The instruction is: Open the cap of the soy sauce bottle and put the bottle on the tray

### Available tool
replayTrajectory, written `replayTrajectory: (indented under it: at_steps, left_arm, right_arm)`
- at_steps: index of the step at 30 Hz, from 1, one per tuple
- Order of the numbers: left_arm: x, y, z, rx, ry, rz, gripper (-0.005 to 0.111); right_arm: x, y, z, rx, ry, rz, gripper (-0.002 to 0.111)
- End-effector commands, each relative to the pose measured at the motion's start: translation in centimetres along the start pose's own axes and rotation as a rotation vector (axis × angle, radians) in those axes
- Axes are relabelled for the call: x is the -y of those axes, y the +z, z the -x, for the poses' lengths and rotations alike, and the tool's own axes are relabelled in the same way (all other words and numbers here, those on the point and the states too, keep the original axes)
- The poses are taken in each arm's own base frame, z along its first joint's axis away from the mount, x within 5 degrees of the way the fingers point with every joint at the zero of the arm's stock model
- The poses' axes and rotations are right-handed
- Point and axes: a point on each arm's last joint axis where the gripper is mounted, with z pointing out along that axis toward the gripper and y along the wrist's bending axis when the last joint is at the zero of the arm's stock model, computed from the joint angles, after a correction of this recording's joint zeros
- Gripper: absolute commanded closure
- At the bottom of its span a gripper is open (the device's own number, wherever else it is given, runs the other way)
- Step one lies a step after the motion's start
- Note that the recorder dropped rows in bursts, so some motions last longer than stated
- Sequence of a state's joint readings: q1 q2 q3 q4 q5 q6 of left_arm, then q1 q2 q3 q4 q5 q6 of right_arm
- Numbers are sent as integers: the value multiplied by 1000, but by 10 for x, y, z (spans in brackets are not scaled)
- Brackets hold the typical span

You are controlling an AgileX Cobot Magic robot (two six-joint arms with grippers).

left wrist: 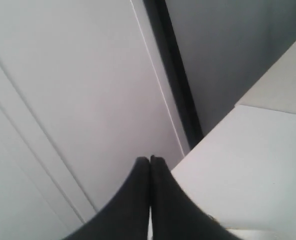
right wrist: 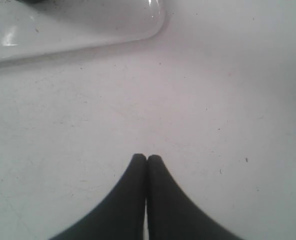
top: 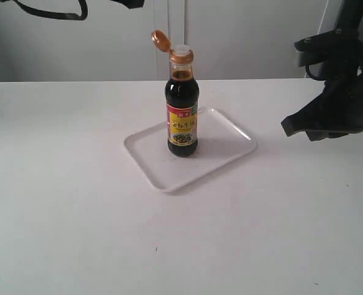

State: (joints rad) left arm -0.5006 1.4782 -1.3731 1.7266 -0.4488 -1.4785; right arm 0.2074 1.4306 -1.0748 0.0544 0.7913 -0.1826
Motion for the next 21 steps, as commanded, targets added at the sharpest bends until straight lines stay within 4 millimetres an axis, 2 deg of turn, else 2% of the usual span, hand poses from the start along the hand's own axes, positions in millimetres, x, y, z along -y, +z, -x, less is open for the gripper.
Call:
replayTrajectory:
  at_steps: [1, 10, 15, 18, 21]
  left_arm:
    - [-12, -11, 7, -10, 68, 131, 107]
    - [-44, -37, 15, -83, 148, 512, 107]
    - [-61, -53, 9, -160, 137, 753, 107]
    - [-69, -64, 1, -267, 213, 893, 107]
    - [-70, -69, -11, -457, 269, 892, 107]
  right_arm:
    - [2, -3, 0, 4, 11, -3, 108]
    - [2, -3, 0, 4, 11, -3, 108]
    - [2, -3, 0, 7, 11, -4, 108]
    - [2, -3, 1, 11, 11, -4, 108]
    - [3, -3, 2, 21, 11, -6, 108]
